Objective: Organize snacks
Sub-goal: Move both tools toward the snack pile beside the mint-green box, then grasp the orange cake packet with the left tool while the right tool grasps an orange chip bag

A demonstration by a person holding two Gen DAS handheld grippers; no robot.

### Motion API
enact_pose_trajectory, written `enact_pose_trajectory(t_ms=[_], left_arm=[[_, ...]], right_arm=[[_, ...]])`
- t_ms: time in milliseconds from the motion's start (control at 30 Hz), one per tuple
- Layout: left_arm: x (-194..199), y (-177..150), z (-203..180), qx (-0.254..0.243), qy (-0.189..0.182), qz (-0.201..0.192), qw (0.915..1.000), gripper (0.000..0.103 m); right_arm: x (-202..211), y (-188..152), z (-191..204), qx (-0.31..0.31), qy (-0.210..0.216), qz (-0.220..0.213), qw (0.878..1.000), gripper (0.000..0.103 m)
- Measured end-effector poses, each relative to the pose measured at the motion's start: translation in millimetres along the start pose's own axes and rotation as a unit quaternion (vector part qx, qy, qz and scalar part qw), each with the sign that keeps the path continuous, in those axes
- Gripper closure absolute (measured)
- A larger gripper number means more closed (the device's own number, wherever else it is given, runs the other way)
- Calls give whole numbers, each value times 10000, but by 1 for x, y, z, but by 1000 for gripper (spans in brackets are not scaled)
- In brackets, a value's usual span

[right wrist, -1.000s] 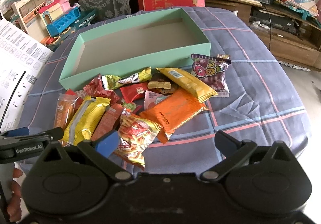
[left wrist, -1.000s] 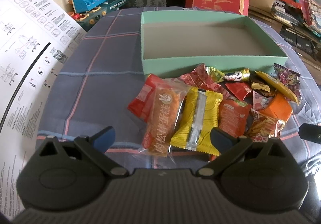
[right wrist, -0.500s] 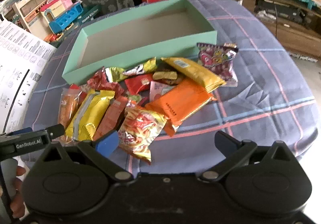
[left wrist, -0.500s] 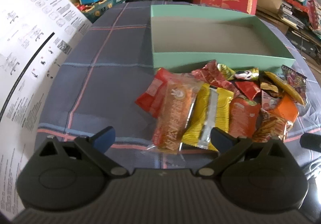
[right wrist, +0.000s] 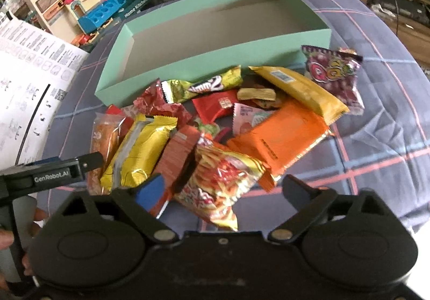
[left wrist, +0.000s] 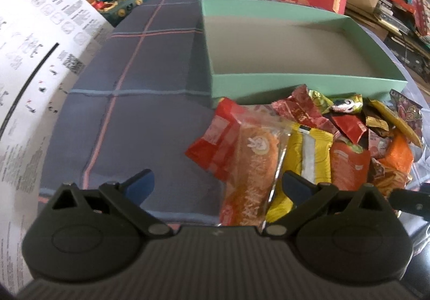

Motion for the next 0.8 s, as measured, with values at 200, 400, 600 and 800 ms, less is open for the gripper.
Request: enact_pose_trajectory(t_ms=[200, 400, 600, 800], left_arm=[[-8, -1, -14, -87, -194, -47, 9998, 33], [-26, -15, -19, -86, -219, 350, 9991, 61], [-19, -11, -18, -53, -210, 123, 9997, 65], [1, -5, -18, -3, -321, -29, 9995, 66]], right_arm=[[-17, -3, 2, -87, 1, 206, 9997, 31], [-25, -3, 2, -28, -23, 116, 9999, 36], [-18, 1, -7, -117, 81, 14, 9999, 57], [0, 7, -16, -127, 220, -168, 9995, 57]])
Point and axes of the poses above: each gripper's, at about its wrist camera, not at the fingertips, and x roughly against the way its jaws point, z to its left, y to its top, the point moved 8 cm from there along -x, roughly the way its jaws point, and after that the axes turned 8 degrees about -y, right-handed, at the moved point
